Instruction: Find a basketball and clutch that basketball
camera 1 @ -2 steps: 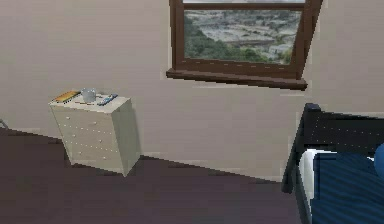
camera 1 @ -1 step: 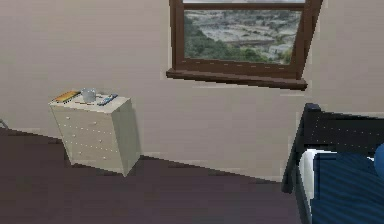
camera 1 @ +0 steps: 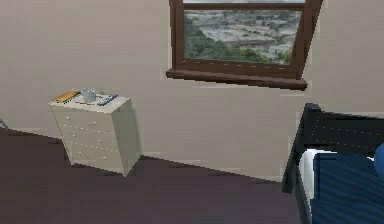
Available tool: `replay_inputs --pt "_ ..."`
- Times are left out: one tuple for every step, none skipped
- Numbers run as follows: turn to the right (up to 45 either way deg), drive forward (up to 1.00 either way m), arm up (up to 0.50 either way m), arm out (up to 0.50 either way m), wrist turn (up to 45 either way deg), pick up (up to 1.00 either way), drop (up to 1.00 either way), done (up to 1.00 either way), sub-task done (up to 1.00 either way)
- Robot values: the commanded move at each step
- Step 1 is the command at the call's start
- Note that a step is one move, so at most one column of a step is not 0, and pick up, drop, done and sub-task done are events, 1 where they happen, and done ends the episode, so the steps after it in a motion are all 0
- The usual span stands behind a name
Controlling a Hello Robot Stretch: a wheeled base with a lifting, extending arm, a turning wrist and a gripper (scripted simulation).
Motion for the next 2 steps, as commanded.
replay_inputs --pt "0.0 0.0 0.1 0.0 0.0 0.0 0.0 0.0 0.0" --pt "0.0 0.0 0.0 0.0 0.0 0.0 0.0 1.0 0.0"
